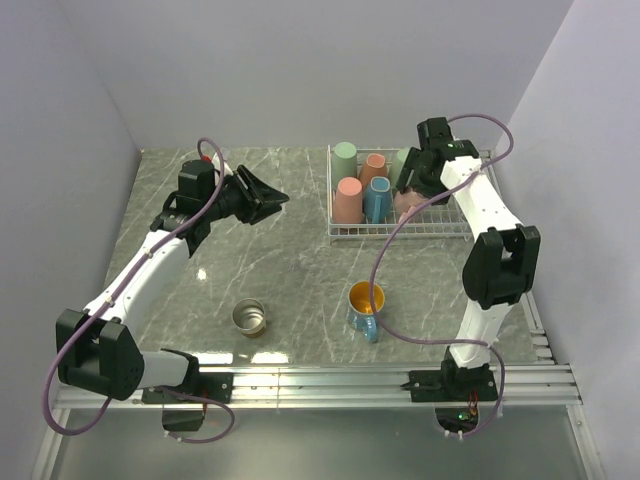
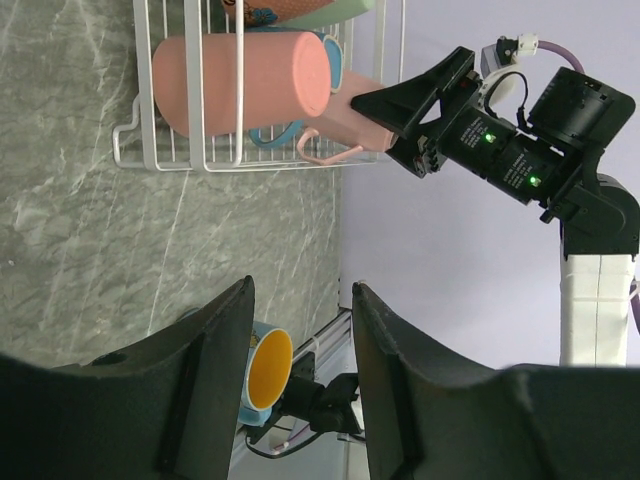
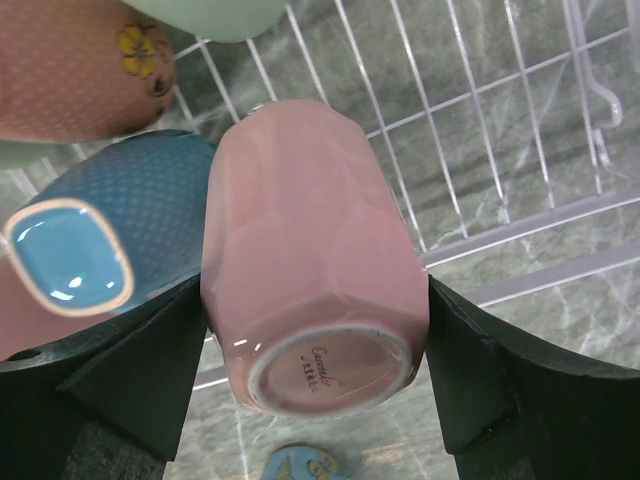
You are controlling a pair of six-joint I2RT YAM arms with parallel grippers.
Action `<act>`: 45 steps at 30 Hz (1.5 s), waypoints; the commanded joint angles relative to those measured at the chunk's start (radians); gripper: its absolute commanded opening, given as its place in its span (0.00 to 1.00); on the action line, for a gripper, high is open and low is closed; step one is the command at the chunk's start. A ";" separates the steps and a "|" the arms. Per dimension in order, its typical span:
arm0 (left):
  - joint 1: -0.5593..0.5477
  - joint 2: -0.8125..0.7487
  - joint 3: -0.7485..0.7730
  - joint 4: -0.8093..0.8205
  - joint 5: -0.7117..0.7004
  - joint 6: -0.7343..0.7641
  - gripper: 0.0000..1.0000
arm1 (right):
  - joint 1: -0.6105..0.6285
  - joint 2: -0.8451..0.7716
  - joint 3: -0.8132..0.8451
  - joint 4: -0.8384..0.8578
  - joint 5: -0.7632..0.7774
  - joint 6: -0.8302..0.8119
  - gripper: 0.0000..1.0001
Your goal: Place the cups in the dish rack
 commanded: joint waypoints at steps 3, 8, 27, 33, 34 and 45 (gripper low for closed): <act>0.005 -0.006 0.021 0.014 -0.002 0.016 0.49 | 0.007 0.000 0.044 0.044 0.091 -0.016 0.00; 0.005 0.013 0.039 0.002 0.002 0.027 0.49 | 0.021 0.046 0.091 0.025 0.114 -0.025 0.00; 0.006 0.030 0.059 -0.017 -0.018 0.045 0.48 | 0.064 0.107 0.134 -0.007 0.114 -0.040 0.43; 0.005 0.030 0.065 -0.021 -0.018 0.048 0.48 | 0.064 0.095 0.140 -0.013 0.121 -0.037 0.64; 0.005 0.030 0.067 -0.023 -0.016 0.050 0.48 | 0.064 0.094 0.142 -0.013 0.123 -0.036 0.70; 0.005 0.007 0.053 -0.037 -0.022 0.054 0.48 | 0.064 0.042 0.146 -0.009 0.114 -0.036 0.97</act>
